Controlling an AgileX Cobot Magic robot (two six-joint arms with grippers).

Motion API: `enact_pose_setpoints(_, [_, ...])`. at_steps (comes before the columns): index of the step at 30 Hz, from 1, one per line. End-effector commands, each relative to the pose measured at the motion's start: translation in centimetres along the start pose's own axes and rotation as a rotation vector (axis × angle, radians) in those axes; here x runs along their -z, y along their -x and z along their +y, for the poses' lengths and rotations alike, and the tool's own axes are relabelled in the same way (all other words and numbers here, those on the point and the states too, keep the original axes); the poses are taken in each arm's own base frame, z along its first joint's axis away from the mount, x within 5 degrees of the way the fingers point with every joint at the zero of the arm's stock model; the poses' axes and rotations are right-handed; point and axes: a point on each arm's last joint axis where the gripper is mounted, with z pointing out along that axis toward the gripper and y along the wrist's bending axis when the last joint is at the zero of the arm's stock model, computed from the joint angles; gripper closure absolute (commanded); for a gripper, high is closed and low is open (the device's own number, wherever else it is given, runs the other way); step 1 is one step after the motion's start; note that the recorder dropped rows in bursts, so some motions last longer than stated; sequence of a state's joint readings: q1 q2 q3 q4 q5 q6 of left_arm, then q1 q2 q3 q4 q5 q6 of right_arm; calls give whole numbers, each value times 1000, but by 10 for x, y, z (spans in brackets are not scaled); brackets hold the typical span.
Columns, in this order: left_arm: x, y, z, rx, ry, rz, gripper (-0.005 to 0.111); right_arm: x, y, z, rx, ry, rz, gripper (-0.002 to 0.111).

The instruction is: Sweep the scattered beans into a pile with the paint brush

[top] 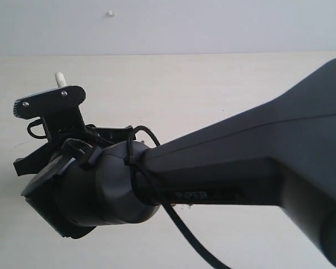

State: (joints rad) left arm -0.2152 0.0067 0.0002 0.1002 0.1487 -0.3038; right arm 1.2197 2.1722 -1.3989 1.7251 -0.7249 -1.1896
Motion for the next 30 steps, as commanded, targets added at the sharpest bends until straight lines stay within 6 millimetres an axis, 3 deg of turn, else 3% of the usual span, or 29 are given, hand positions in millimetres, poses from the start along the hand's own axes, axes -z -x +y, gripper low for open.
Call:
enact_pose_setpoints(1, [1, 1, -1, -1, -9, -9, 107, 2, 0, -7, 39, -63, -7, 108])
enact_pose_setpoints(18, [1, 1, -1, -1, -9, -9, 107, 2, 0, -33, 100, -287, -55, 108])
enact_pose_setpoints(23, [1, 1, -1, -1, -9, -9, 107, 6, 5, -29, 102, -238, -66, 108])
enact_pose_setpoints(30, [1, 1, -1, -1, -9, -9, 107, 31, 24, -23, 145, -99, -110, 108])
